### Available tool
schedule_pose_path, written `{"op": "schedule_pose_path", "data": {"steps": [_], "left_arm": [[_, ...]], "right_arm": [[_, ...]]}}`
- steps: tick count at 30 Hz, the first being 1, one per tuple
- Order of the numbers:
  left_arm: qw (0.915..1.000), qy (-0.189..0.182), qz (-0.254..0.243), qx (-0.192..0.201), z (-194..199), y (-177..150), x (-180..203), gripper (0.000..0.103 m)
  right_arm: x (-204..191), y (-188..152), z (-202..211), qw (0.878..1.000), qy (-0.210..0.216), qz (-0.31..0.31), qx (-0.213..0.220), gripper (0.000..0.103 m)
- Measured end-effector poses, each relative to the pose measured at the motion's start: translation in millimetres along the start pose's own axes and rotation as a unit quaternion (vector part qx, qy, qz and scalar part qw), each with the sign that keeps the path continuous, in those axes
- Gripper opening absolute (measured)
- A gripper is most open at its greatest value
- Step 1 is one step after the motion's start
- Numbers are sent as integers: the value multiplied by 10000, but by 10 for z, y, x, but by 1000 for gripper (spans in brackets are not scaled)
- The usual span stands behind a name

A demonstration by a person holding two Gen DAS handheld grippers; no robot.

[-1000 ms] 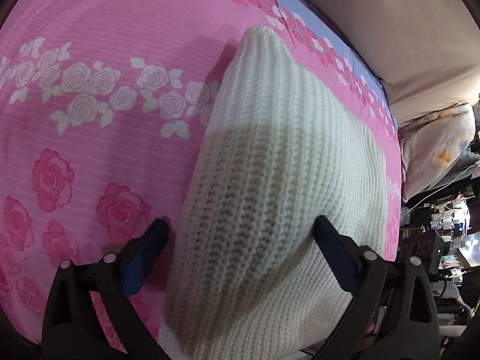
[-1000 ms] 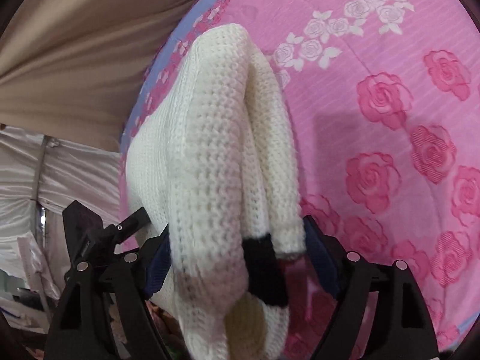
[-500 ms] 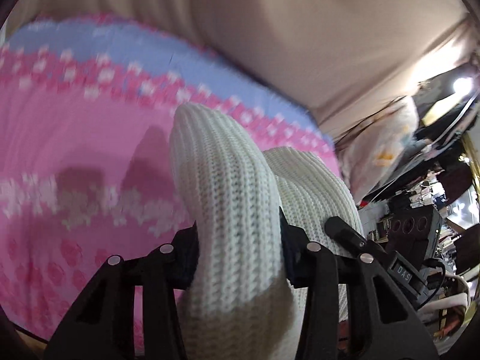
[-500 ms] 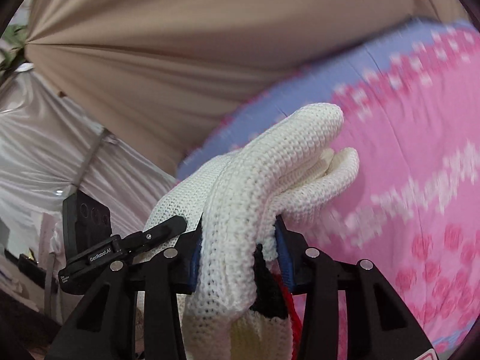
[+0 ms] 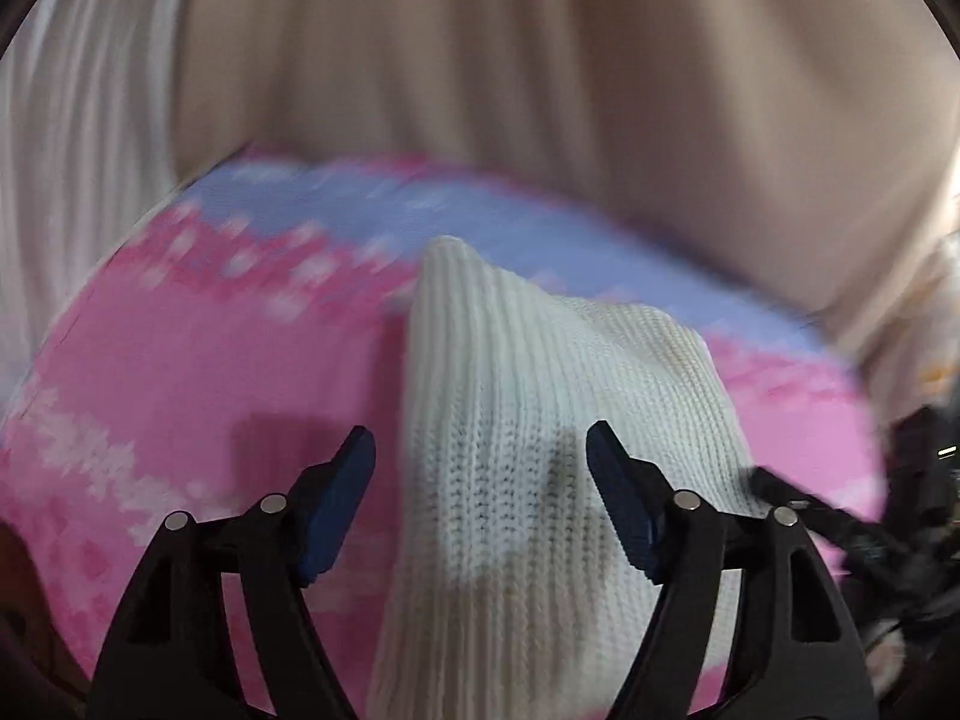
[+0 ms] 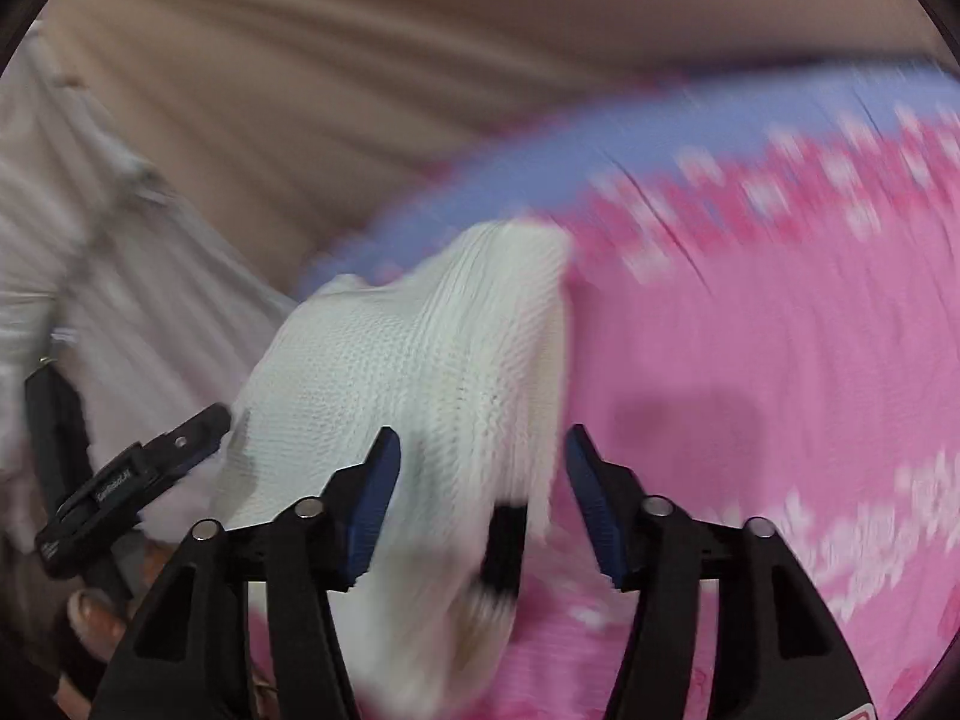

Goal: Fold small clothes

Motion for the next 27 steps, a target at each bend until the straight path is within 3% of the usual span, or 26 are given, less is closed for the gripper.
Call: {"op": "schedule_pose_path", "data": {"steps": [1,2,4,7,10,11,13,16,18,20,22,23,25,27], "left_arm": [[9984,187,3,-525,-278,-164,-147,39],[9966,100,74,-817,-364,-267,-223,38],[9970,-61,263,-725,-245,-408,-358,39],[9983,-71,144,-559,-3,-495,-381,40],[9987,-67,-21,-495,78,-536,-317,41],[9988,-64,-121,-473,82,-557,-276,42],[9981,3,-343,-506,1,-609,-194,44],[9961,174,-552,-666,-209,-656,-120,45],[9946,309,-612,-784,-326,-715,-131,45],[9937,361,-650,-834,-346,-754,-153,45],[9938,458,-714,-719,-285,-762,-170,45],[9939,479,-728,-675,-243,-766,-168,46],[9944,538,-751,-507,-145,-741,-180,58],[9945,640,-800,-237,-17,-727,-178,70]], "right_arm": [[62,-107,-23,9996,82,-274,-31,30],[29,-199,36,9992,189,-347,45,28],[-172,-347,192,9999,25,-37,106,28],[-565,-523,284,9990,-99,434,46,28],[-878,-608,168,9965,-123,824,-39,24],[-924,-637,81,9953,-149,946,-122,18],[-834,-696,-156,9934,-359,1027,-353,13],[-336,-788,-476,9891,-1089,735,-665,1],[-144,-816,-442,9926,-996,238,-652,0],[-277,-770,-259,9956,-834,158,-400,0],[-473,-769,-112,9946,-935,428,-169,3],[-563,-787,-52,9931,-1024,562,-65,10],[-708,-837,49,9882,-1271,836,165,22],[-804,-893,141,9826,-1492,1023,425,54]]}}
Point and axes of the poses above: each gripper's, at about its wrist camera, not at the fingertips, and z roughly against the way its jaws point, x to its right, y to its top, the point moved 4 cm from there along -z, roughly the way its jaws point, and after that the axes turned 10 degrees about y, right-handed, at the moved point
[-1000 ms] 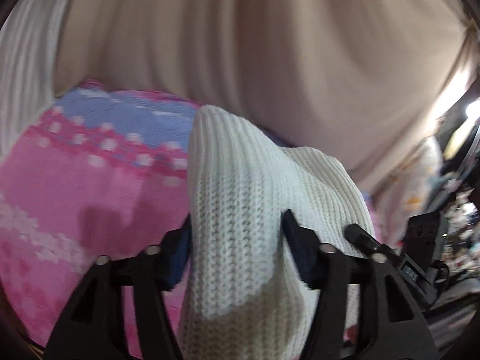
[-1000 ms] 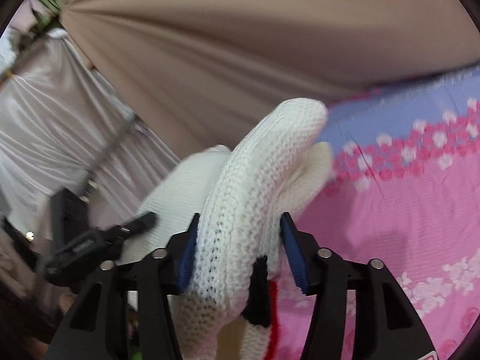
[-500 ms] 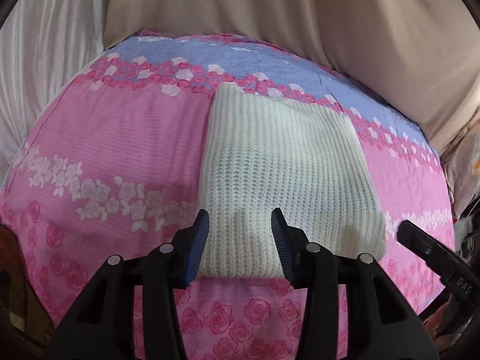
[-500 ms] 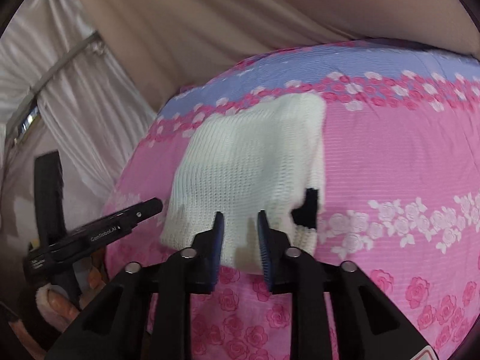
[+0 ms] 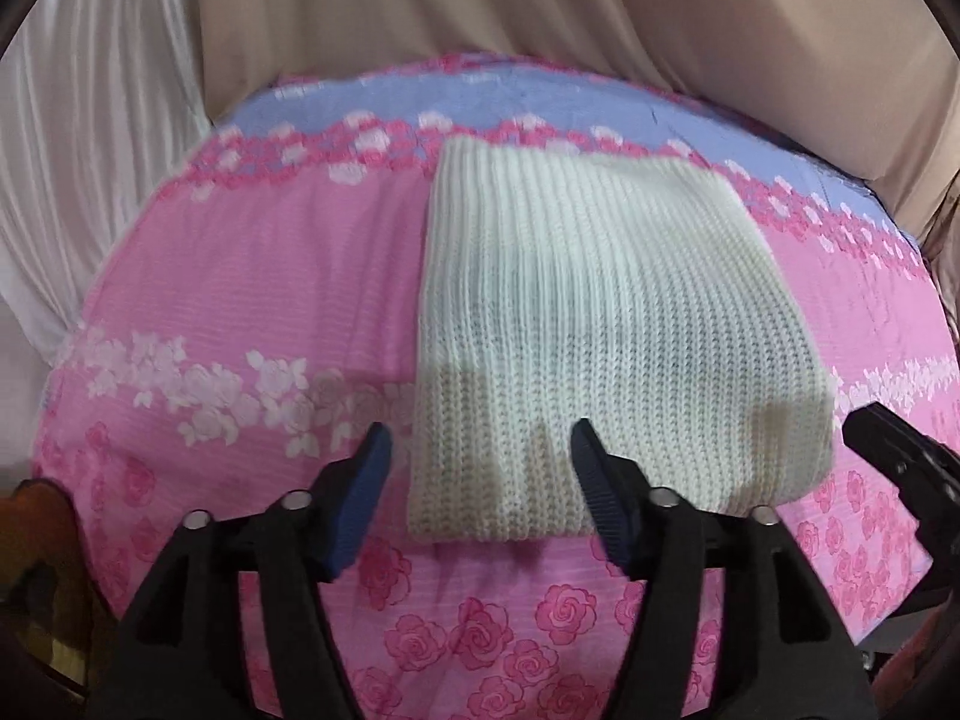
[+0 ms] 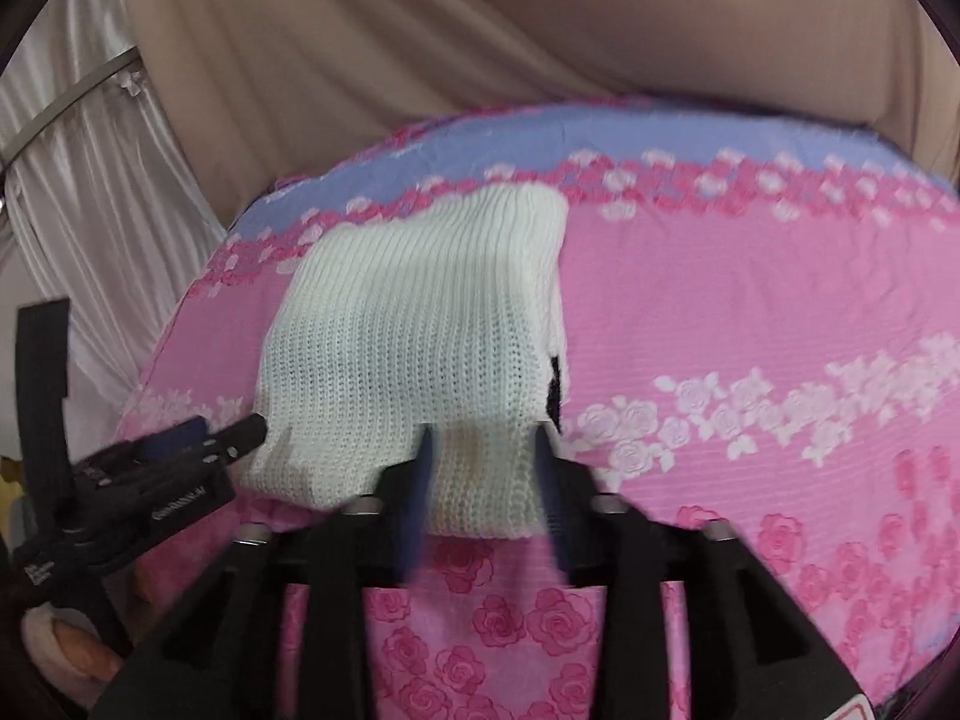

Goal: Fold small clothes

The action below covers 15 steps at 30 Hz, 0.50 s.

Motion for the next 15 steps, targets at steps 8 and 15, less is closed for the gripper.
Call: {"op": "schedule_pose_path", "data": {"steps": [8,15], "left_arm": [[9929,476,-228,1066,579,-34,86,88],[9882,530,-277,1409,883,-127,233,94]], "right_arm": [[-100,-123,236,9973,-395,286,547,73],[-237,-236,410,9958,-402,392,727,77]]}}
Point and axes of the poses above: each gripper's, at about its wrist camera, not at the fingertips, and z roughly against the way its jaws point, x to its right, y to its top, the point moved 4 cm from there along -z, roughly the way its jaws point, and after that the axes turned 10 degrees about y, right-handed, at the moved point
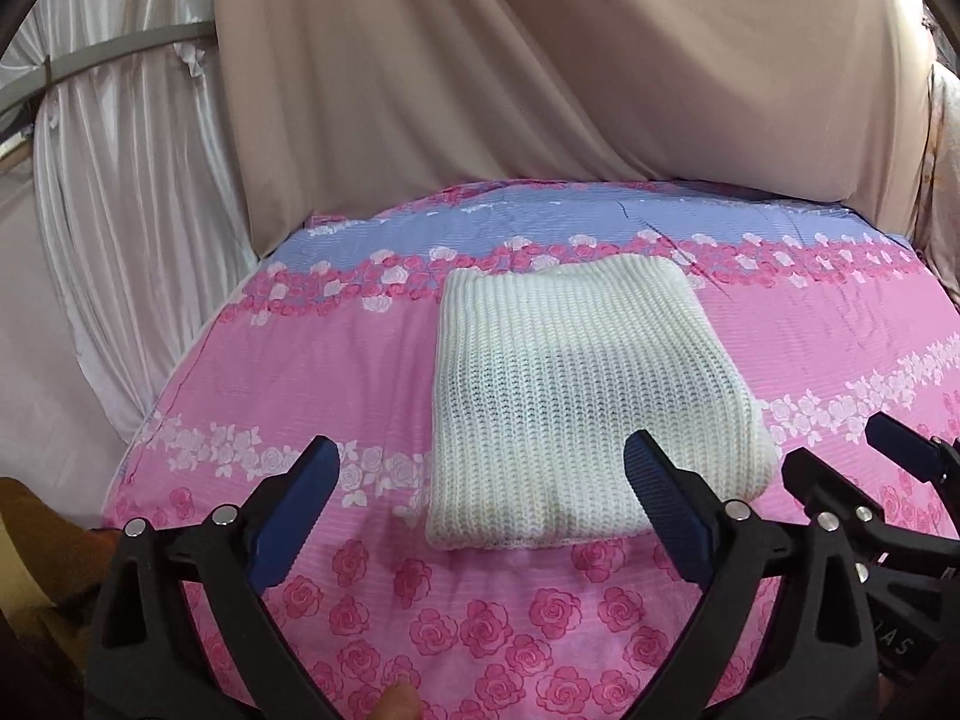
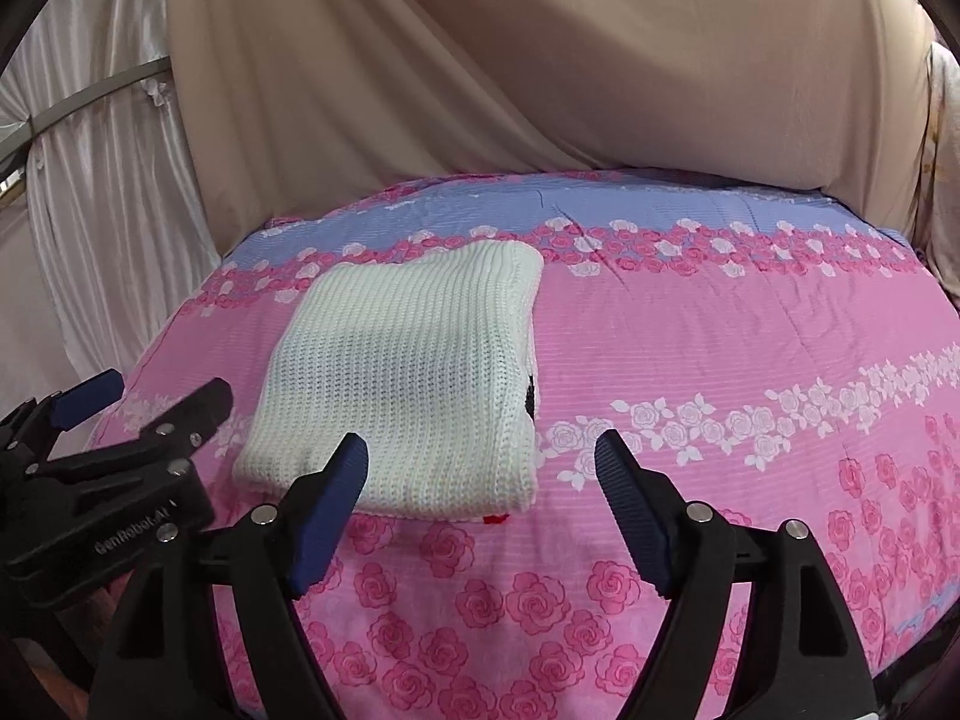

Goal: Fold small clothes

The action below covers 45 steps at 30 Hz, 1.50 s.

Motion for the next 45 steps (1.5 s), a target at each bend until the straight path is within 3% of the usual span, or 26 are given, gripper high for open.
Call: {"op": "schedule_pose_path", "data": {"steps": [3,13,21,29,45], "left_arm": [[9998,205,11,-9,40,-27,6,94],[9996,216,186,5,165,-55,24,94],[9987,474,87,137,290,-61,75,98],[9997,196,149,-38,260,-104,35,98],[9993,342,139,13,264,-100,-8,98]], "right_arm": [[-35,-36,71,10000,15,35,72,77],[-3,-78,240,9998,27,-96,195,77],[31,-114,344,9995,-36,-182,255,77],[-11,-152,375,9995,-6,-170,256,77],[-73,-164,366,9996,-18,-107,246,77]]}}
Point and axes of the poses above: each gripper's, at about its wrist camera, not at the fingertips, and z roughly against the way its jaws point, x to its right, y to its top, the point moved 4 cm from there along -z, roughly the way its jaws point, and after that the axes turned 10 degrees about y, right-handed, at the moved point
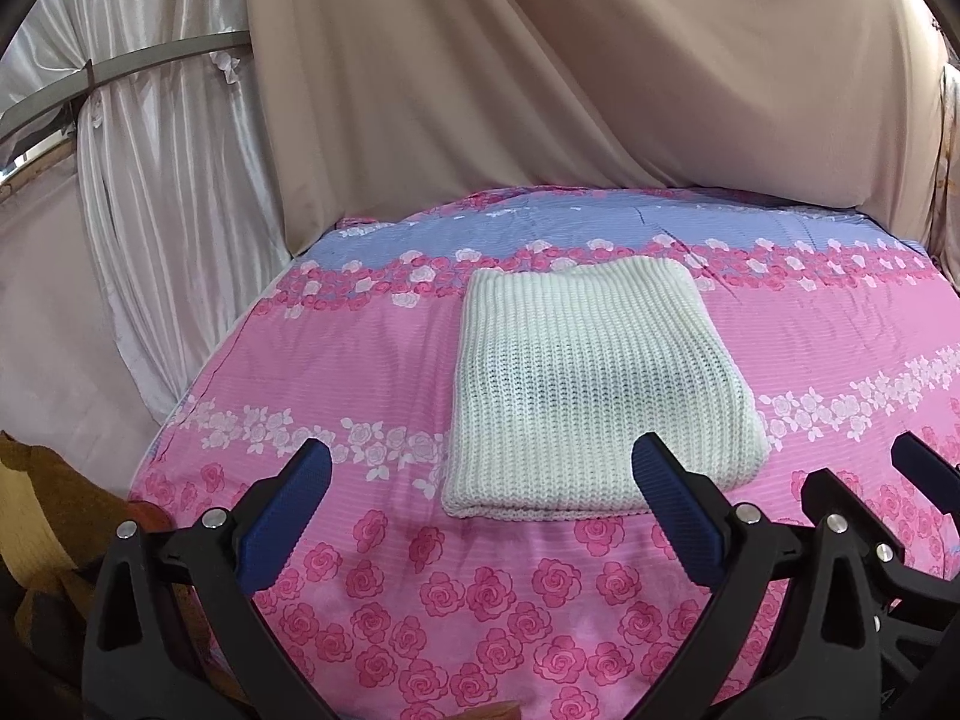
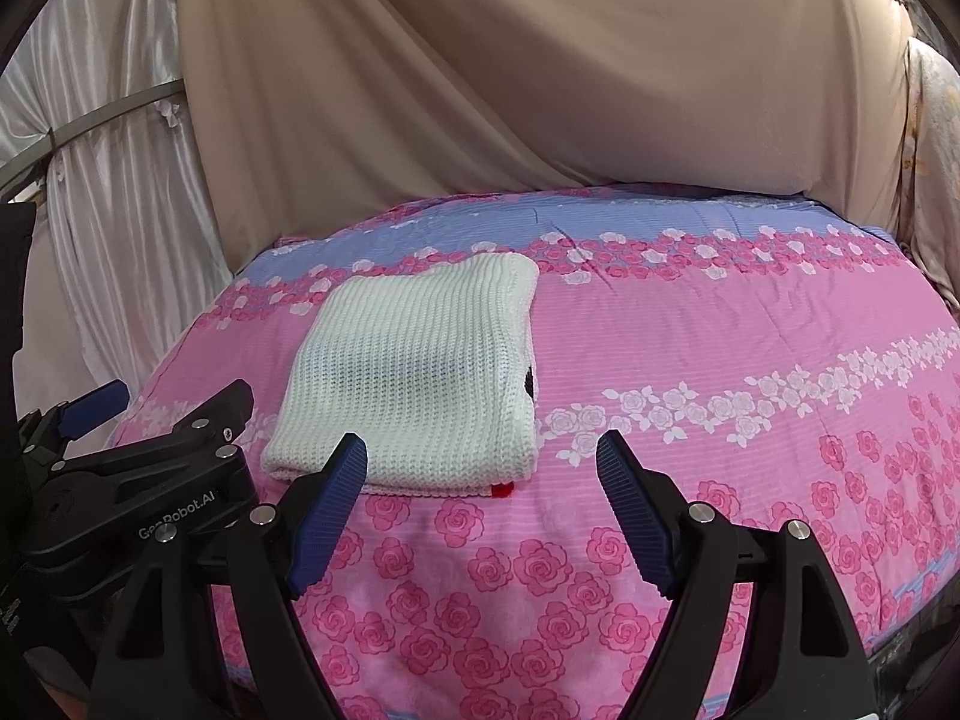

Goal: Fold small clothes

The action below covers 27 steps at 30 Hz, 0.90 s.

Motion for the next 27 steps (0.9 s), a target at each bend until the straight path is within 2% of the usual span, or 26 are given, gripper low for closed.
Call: {"op": "schedule_pose_path", "data": {"steps": [7,12,17,27], "left_arm": [[9998,-38,57,-195,-84,-57,-22,98],[9978,-305,286,-514,-211,-140,-49,98],[9972,-181,218,-697,-280,-202,-24,98],[9969,-32,26,-787,-338,-252,14,98]], "right_arm": [[-38,-13,-51,10000,-3,15,-85,77],[-55,-37,-92,9999,4,18,-157,78],[-76,-86,-143,9996,-22,42,-268,78],[-39,-128,-205,9993,-47,-72,-372,78]]}}
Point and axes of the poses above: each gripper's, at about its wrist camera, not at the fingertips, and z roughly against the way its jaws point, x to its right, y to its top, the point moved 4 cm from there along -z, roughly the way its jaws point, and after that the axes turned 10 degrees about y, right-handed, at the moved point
